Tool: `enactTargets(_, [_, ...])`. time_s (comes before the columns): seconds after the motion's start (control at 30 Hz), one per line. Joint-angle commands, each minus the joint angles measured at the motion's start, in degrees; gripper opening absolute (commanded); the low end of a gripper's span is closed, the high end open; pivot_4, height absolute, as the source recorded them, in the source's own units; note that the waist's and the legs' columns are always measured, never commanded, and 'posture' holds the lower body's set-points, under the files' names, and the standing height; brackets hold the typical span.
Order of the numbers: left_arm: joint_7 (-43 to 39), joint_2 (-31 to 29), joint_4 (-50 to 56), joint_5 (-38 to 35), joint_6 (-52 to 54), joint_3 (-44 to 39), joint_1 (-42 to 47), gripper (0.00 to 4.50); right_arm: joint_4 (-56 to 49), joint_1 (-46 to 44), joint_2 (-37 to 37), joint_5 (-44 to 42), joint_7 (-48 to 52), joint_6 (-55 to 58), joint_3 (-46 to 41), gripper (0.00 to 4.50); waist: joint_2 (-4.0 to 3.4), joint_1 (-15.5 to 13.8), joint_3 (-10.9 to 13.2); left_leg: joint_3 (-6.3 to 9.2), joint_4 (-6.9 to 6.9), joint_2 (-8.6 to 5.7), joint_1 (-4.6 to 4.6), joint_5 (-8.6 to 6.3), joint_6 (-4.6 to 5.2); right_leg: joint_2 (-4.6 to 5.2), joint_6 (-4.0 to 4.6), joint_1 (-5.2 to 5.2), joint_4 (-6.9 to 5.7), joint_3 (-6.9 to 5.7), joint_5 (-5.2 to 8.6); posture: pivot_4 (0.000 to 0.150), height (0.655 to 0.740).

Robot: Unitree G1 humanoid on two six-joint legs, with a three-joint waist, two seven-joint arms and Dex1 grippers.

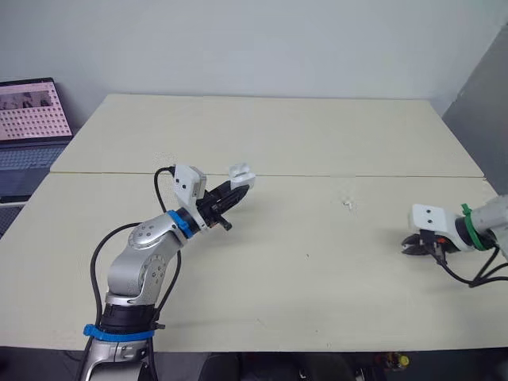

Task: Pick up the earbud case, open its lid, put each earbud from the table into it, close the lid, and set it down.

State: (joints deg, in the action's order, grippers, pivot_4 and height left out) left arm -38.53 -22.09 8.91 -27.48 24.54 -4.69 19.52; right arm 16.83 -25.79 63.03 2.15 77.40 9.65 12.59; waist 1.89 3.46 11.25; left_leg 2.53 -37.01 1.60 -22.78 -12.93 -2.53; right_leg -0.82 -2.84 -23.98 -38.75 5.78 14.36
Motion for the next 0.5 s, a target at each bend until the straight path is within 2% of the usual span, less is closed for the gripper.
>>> enactTargets(0.03, [0.6,0.4,3.0,-0.1,-1.1,0.2,-0.2,0.76,-0.4,1.9,1.9,1.0,-0.9,1.0,-1.6,0.39,0.0,0.0,0.0,-0.01,0.0,0.0,0.03,0.0,0.0,0.0,0.0,0.03,0.0,0.01,0.0,0.15,0.74])
enactTargets(0.23, [1.1,0.4,4.0,-0.6,-0.4,0.3,-0.7,0.76,-0.5,5.0,2.7,1.8,-1.8,2.9,-2.2,2.39,0.01,-0.3,0.0,0.05,-0.02,-0.02,0.08,0.0,-0.01,0.02,-0.01,0.28,0.22,-0.04,0.0,0.15,0.74])
enactTargets(0.5, [1.9,0.6,5.1,-0.9,0.6,0.4,-1.3,0.76,-0.9,7.1,4.5,1.7,-1.6,3.6,-2.5,2.39,0.01,-0.9,0.0,0.25,0.06,-0.05,0.01,-0.02,-0.02,0.11,-0.14,0.57,0.83,-0.26,-0.07,0.15,0.74])
